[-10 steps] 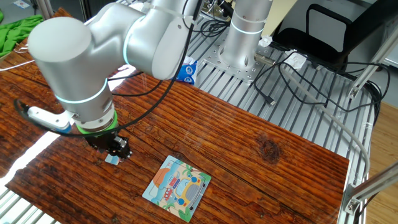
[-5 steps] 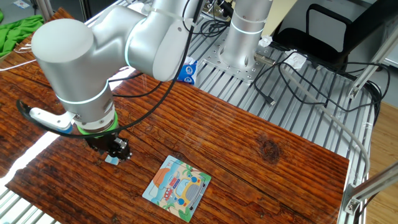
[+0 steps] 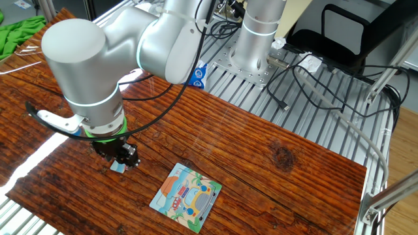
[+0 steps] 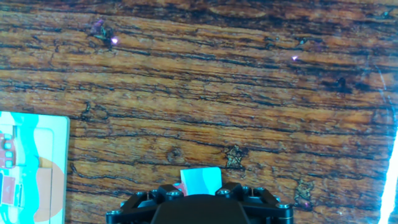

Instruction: Assemble one piece of a puzzle

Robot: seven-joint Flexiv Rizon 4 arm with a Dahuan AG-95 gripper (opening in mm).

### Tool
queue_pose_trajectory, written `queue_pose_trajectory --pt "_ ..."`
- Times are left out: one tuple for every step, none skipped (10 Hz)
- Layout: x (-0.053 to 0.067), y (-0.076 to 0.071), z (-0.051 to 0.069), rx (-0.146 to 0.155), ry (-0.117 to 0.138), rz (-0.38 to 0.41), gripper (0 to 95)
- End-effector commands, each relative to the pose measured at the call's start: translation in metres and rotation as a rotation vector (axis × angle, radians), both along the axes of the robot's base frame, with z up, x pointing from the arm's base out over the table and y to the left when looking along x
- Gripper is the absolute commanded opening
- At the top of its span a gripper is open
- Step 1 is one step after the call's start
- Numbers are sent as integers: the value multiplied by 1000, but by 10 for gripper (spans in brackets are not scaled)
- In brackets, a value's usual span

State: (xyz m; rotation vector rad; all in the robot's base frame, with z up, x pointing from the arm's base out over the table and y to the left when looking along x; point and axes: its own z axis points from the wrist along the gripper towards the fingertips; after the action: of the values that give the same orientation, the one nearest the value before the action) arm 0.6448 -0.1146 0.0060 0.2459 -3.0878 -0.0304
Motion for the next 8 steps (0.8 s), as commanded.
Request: queue_pose_trajectory --pt "0 0 -2 0 -5 2 570" --pt "0 0 -2 0 -7 2 570" --pt "0 0 -2 0 -10 2 570" --pt "0 0 -3 -1 -11 1 570" --pt "0 0 -3 -1 -12 1 570" --pt "0 -1 -4 0 -13 2 570" --pt "0 -1 -5 0 -15 2 570" --pt "0 -1 -6 0 -16 1 570"
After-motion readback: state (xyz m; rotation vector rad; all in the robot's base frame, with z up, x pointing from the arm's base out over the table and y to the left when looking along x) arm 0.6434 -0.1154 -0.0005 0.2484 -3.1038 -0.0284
